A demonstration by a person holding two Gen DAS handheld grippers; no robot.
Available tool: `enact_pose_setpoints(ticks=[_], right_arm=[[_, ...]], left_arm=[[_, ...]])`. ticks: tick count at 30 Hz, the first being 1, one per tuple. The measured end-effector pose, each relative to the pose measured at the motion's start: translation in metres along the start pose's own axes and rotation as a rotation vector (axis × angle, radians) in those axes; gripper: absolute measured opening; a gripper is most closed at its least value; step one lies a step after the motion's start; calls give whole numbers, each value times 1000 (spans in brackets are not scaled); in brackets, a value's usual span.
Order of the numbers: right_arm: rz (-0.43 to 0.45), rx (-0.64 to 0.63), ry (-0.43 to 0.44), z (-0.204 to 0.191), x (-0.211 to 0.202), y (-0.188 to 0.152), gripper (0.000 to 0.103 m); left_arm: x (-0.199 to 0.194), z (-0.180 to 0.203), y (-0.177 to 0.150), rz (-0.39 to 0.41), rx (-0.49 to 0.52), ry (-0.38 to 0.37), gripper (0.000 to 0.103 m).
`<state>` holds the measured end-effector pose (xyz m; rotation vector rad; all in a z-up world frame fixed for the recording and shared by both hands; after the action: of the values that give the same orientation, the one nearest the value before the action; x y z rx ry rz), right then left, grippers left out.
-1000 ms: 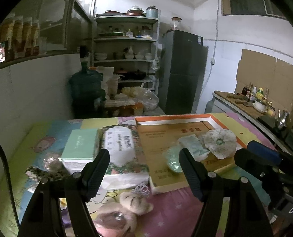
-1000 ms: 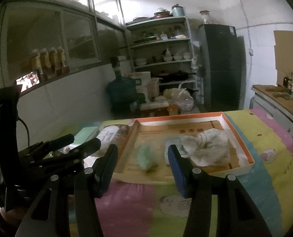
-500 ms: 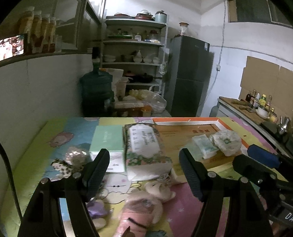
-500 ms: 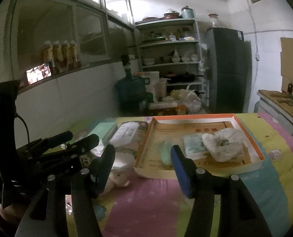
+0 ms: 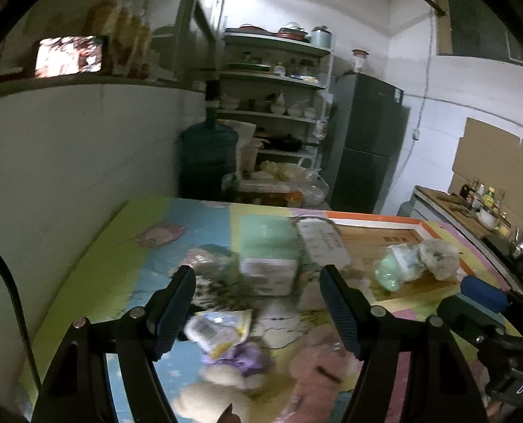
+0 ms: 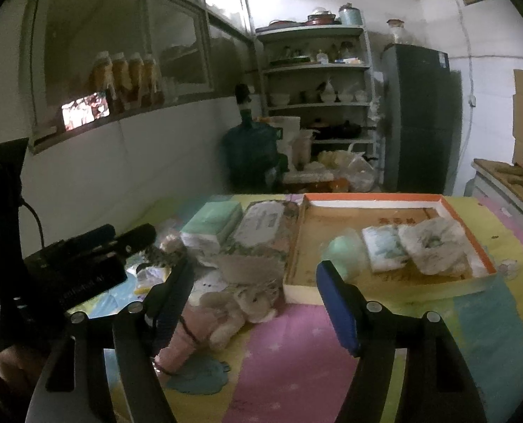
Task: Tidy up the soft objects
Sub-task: 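Move both tools over to the pile of soft items, then grasp the beige teddy bear with the left tool while the right grasps the leopard-print cloth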
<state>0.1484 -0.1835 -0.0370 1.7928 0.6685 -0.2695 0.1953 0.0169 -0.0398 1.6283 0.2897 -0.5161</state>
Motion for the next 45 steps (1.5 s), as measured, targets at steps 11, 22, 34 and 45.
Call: enact_pose_setpoints(ticks=[11,22,34,45], right_arm=[[-38,-17,15,-29,17,-16,74],[-87,-20,24,-48,34,-39,74],[-114,-35,29,-60,47,-47,74],[-125,-32,28,-58,51,-51,74]], left_arm=[[-7,-50,-25,-20,-64,38,73],[-4,-77,-52,-68,-93,16,73],[15,-53,-85,-153,-60,-142,73],[25,-25,-103,-210,-36,-235,73]])
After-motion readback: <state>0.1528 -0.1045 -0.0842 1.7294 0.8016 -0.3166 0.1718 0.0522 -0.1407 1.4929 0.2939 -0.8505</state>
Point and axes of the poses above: each gripper's, at about its wrist camera, not at the fingertips, and x roughly the way its jaws point, z to its right, y to its top, the point moved 8 cm from there along x, roughly the way its jaws point, and after that the axes turned 12 degrees about x, right-handed, at the moved point
